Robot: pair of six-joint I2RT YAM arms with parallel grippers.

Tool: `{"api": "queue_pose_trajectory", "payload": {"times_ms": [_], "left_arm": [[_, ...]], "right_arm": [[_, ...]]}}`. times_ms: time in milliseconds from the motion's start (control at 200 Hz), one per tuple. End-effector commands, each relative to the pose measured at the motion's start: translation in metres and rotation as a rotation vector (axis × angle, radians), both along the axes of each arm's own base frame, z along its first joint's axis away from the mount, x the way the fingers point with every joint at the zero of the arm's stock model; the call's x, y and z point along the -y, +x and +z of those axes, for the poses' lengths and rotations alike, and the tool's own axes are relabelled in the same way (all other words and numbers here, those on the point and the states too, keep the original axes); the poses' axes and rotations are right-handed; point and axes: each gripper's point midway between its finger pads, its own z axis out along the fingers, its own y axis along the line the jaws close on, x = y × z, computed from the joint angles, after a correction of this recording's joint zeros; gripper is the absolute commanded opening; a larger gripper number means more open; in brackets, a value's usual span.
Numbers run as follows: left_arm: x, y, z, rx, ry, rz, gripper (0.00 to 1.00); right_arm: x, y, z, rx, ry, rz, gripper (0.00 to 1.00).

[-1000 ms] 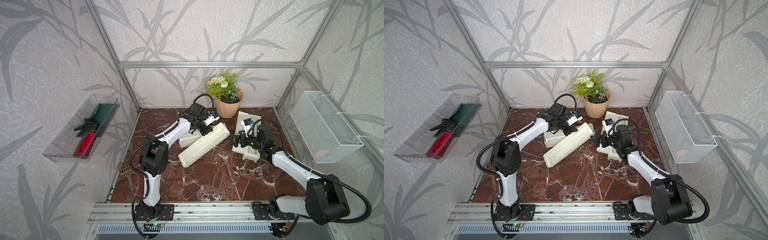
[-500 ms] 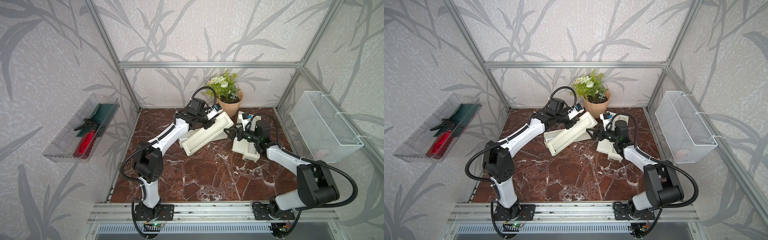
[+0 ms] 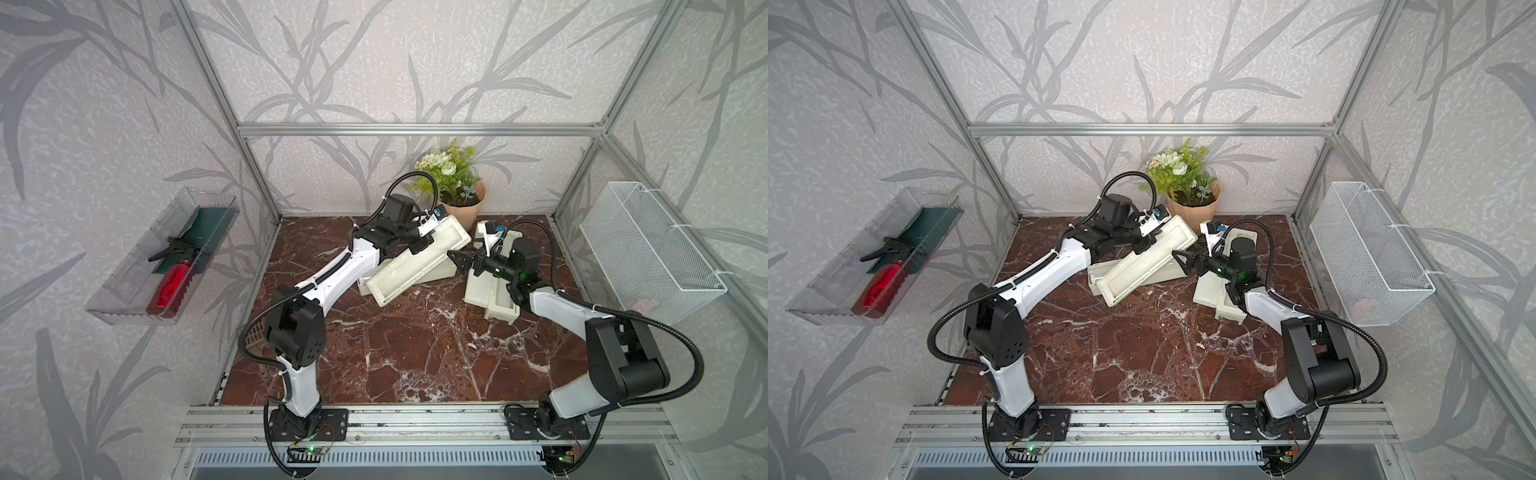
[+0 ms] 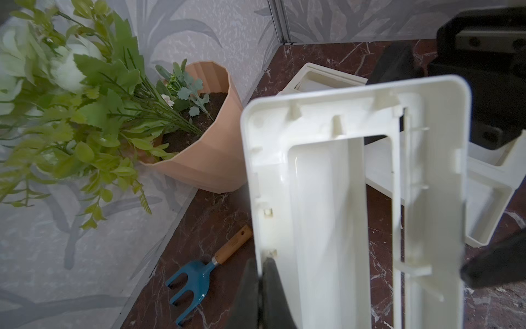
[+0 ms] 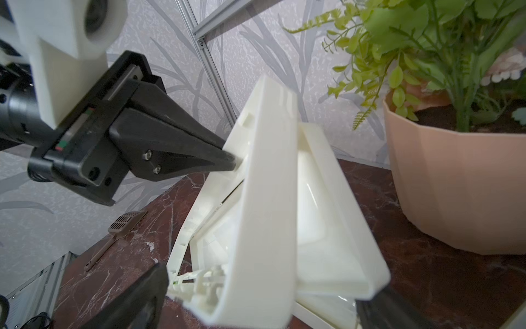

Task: Put plastic wrap rolls into dispensers
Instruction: Close the lid on the plastic wrap cutting box.

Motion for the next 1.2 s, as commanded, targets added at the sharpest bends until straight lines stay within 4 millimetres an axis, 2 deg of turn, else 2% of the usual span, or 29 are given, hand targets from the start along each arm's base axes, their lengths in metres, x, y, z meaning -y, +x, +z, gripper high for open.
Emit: {"api": "queue_pose_trajectory", "payload": {"times_ms": [0, 55, 80, 175, 380, 565, 655, 750, 950, 1195], "left_arm": [[0.009, 0.003, 0.058, 0.195, -0.035, -0.027, 0.00], [0.012, 0.004, 0.065, 0.235, -0.036, -0.019, 0.00], [0.013, 0.005, 0.069, 0.252, -0.038, -0.014, 0.00], [0.015, 0.009, 0.084, 0.316, -0.048, 0.002, 0.00], [0.023, 0.019, 0.105, 0.397, -0.107, 0.023, 0.00], [0.033, 0.022, 0.111, 0.395, -0.147, 0.000, 0.00], [0.038, 0.024, 0.107, 0.383, -0.148, -0.007, 0.00], [0.041, 0.024, 0.104, 0.368, -0.161, -0.015, 0.00], [0.046, 0.021, 0.107, 0.356, -0.199, -0.031, 0.00], [0.041, 0.023, 0.126, 0.460, -0.181, -0.019, 0.00]], "right_arm": [[0.006, -0.006, 0.024, 0.113, -0.003, -0.004, 1.00], [0.007, -0.008, 0.022, 0.111, -0.001, 0.007, 1.00], [0.008, -0.009, 0.030, 0.149, 0.009, 0.011, 1.00], [0.012, -0.010, 0.035, 0.175, 0.030, 0.012, 1.00], [0.021, -0.002, 0.048, 0.210, 0.067, 0.011, 1.00], [0.018, 0.009, 0.070, 0.266, 0.149, 0.052, 1.00], [0.016, 0.015, 0.087, 0.299, 0.199, 0.065, 1.00], [0.013, 0.019, 0.096, 0.323, 0.203, 0.070, 1.00], [0.016, 0.033, 0.095, 0.348, 0.191, 0.001, 1.00], [0.025, 0.016, 0.076, 0.368, 0.116, -0.049, 1.00]]}}
